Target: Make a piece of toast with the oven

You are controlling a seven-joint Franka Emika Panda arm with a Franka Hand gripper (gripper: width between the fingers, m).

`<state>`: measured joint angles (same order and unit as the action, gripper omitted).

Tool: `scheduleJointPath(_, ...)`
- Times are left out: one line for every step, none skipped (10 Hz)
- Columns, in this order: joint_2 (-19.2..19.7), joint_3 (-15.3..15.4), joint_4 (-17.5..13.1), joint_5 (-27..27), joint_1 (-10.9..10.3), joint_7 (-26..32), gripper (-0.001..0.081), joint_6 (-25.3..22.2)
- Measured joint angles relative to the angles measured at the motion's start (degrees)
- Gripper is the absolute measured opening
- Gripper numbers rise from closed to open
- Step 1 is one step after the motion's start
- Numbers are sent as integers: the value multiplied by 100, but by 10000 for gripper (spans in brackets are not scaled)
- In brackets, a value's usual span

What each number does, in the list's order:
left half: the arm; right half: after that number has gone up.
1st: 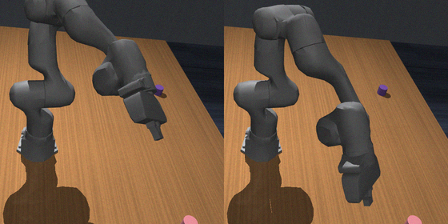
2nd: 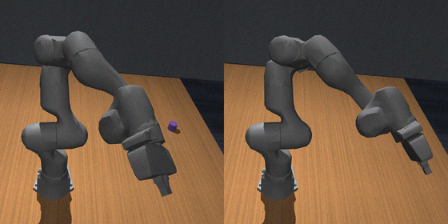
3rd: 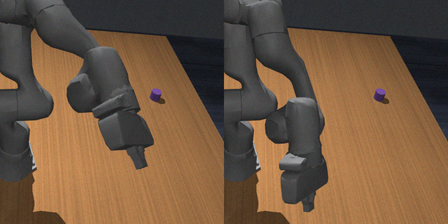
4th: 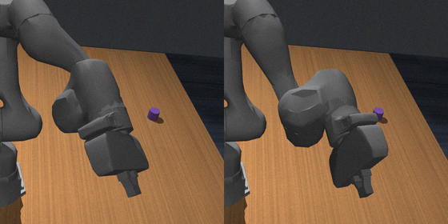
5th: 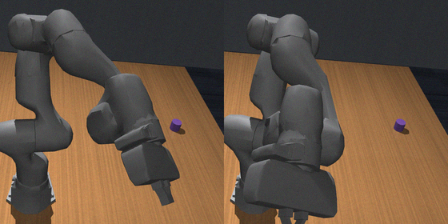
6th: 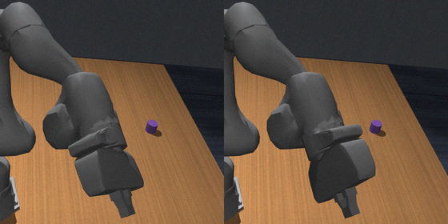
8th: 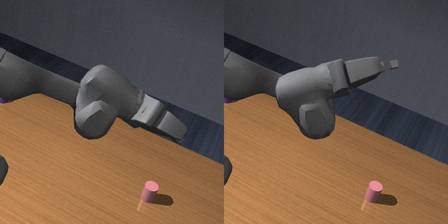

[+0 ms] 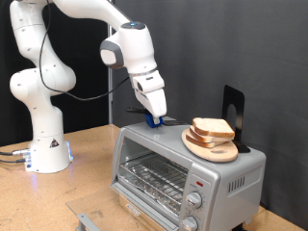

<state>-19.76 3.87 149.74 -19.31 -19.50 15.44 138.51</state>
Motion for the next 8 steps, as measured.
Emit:
scheduleJointPath(-44,-10,-34,-107,0,0,425,3)
scheduleJointPath(-130,-29,-81,-196,1,0,425,-3)
scheduleJointPath(-239,-59,-128,-257,5,0,425,-54)
scheduleJointPath(-355,-103,-197,-269,13,0,425,-207)
scheduleJointPath(-453,-136,-239,-269,27,0,425,-380)
scheduleJointPath(-442,-133,-220,-266,27,0,425,-367)
scheduleJointPath(-440,-137,-180,-392,26,-5,425,-166)
scheduleJointPath(-466,-160,-106,-656,25,-15,425,218)
